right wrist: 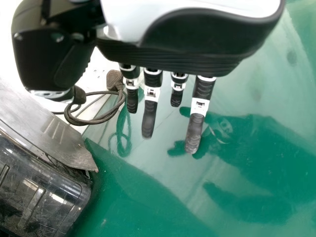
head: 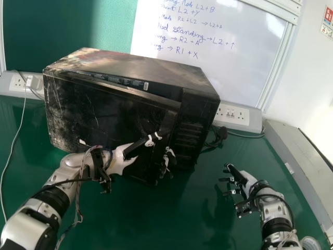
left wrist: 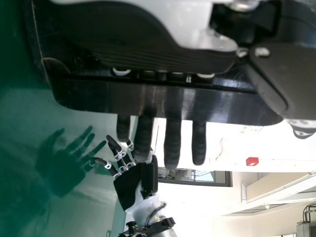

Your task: Open the door of oven

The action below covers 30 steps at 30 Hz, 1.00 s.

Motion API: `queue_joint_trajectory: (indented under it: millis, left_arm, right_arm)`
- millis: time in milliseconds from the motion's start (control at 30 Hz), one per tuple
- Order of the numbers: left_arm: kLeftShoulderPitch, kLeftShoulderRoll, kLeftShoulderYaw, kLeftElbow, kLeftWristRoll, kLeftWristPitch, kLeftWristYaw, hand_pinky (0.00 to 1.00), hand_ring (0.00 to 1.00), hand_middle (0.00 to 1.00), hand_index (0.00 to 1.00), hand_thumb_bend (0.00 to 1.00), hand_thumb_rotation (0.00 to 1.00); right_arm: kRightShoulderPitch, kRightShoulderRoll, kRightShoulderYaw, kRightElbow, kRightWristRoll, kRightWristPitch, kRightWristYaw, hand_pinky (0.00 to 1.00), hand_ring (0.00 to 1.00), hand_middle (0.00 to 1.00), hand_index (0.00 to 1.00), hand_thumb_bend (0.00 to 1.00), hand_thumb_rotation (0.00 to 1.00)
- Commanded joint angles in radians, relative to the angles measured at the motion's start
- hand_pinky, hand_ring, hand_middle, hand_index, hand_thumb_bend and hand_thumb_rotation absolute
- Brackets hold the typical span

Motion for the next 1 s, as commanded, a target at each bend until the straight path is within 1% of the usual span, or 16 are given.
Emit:
queue_joint_trajectory:
  millis: [0, 33, 100, 200, 233, 400, 467, 500, 667, 700, 733, 767, 833, 867, 900, 967]
  left_arm:
    - [0.021, 0.006, 0.005, -0.026, -0.023, -0.006, -0.035, 0.06, 0.11, 0.47, 0.48, 0.52, 0.0]
    - [0.027, 0.01, 0.006, -0.034, -0.022, -0.021, -0.039, 0.07, 0.11, 0.47, 0.48, 0.52, 0.0]
    - [0.037, 0.017, 0.008, -0.045, -0.022, -0.059, -0.049, 0.07, 0.11, 0.47, 0.48, 0.52, 0.0]
    - [0.049, 0.027, 0.01, -0.06, -0.031, -0.08, -0.072, 0.07, 0.12, 0.47, 0.47, 0.52, 0.0]
    - [0.051, 0.028, 0.01, -0.066, -0.036, -0.075, -0.087, 0.07, 0.12, 0.48, 0.47, 0.52, 0.0]
    - [0.077, 0.032, -0.01, -0.127, -0.048, -0.046, -0.155, 0.07, 0.11, 0.47, 0.48, 0.52, 0.0]
    - [0.093, 0.031, -0.016, -0.156, -0.053, -0.036, -0.177, 0.07, 0.11, 0.46, 0.48, 0.52, 0.0]
    - [0.102, 0.03, -0.017, -0.172, -0.06, -0.026, -0.192, 0.07, 0.12, 0.46, 0.48, 0.52, 0.0]
    - [0.172, 0.036, -0.037, -0.329, -0.085, 0.029, -0.19, 0.08, 0.12, 0.47, 0.48, 0.52, 0.0]
    - [0.188, 0.04, -0.041, -0.363, -0.086, 0.041, -0.185, 0.08, 0.12, 0.47, 0.48, 0.52, 0.0]
    - [0.205, 0.047, -0.045, -0.399, -0.085, 0.052, -0.179, 0.08, 0.12, 0.47, 0.48, 0.52, 0.0]
    - [0.221, 0.053, -0.049, -0.432, -0.086, 0.066, -0.176, 0.08, 0.12, 0.47, 0.48, 0.52, 0.0]
    - [0.252, 0.068, -0.052, -0.492, -0.095, 0.104, -0.174, 0.06, 0.11, 0.47, 0.48, 0.52, 0.0]
    - [0.266, 0.074, -0.053, -0.518, -0.1, 0.126, -0.17, 0.06, 0.1, 0.47, 0.48, 0.52, 0.0]
    - [0.278, 0.079, -0.051, -0.537, -0.107, 0.142, -0.169, 0.06, 0.1, 0.47, 0.48, 0.52, 0.0]
    - [0.301, 0.084, -0.041, -0.564, -0.131, 0.172, -0.171, 0.06, 0.1, 0.47, 0.48, 0.52, 0.0]
  right_arm:
    - [-0.004, -0.006, 0.008, 0.005, -0.005, 0.005, 0.003, 0.67, 0.67, 0.75, 0.95, 0.52, 0.51]
    - [-0.005, -0.005, 0.01, 0.005, -0.006, 0.007, 0.001, 0.73, 0.68, 0.75, 0.95, 0.53, 0.51]
    - [-0.006, -0.004, 0.006, 0.005, -0.002, 0.009, 0.003, 0.73, 0.69, 0.74, 0.94, 0.53, 0.49]
    - [-0.007, -0.003, 0.009, 0.005, -0.004, 0.009, -0.001, 0.67, 0.67, 0.73, 0.94, 0.52, 0.5]
    - [-0.007, -0.002, 0.007, 0.005, -0.003, 0.01, -0.001, 0.69, 0.68, 0.73, 0.94, 0.52, 0.5]
    - [-0.01, 0.0, 0.014, 0.005, -0.008, 0.015, 0.0, 0.67, 0.67, 0.75, 0.93, 0.51, 0.49]
    - [-0.01, 0.0, 0.021, 0.005, -0.013, 0.011, -0.002, 0.71, 0.68, 0.75, 0.93, 0.52, 0.51]
    - [-0.009, 0.001, 0.018, 0.005, -0.01, 0.009, -0.005, 0.75, 0.7, 0.74, 0.93, 0.51, 0.51]
    - [-0.007, 0.004, 0.018, 0.005, -0.007, 0.004, -0.012, 0.73, 0.71, 0.75, 0.93, 0.45, 0.48]
    - [-0.006, 0.005, 0.014, 0.004, -0.003, 0.004, -0.012, 0.7, 0.69, 0.74, 0.93, 0.46, 0.47]
    - [-0.006, 0.005, 0.015, 0.004, -0.004, 0.004, -0.016, 0.74, 0.7, 0.74, 0.93, 0.48, 0.48]
    - [-0.007, 0.005, 0.018, 0.004, -0.007, 0.006, -0.019, 0.74, 0.69, 0.73, 0.93, 0.5, 0.49]
    - [-0.009, 0.007, 0.018, 0.005, -0.008, 0.017, -0.026, 0.78, 0.69, 0.73, 0.92, 0.5, 0.5]
    - [-0.01, 0.006, 0.017, 0.005, -0.007, 0.019, -0.025, 0.76, 0.69, 0.72, 0.92, 0.49, 0.5]
    - [-0.01, 0.005, 0.017, 0.005, -0.007, 0.02, -0.023, 0.71, 0.68, 0.72, 0.92, 0.49, 0.49]
    - [-0.01, 0.003, 0.023, 0.005, -0.013, 0.014, -0.021, 0.68, 0.67, 0.71, 0.91, 0.49, 0.5]
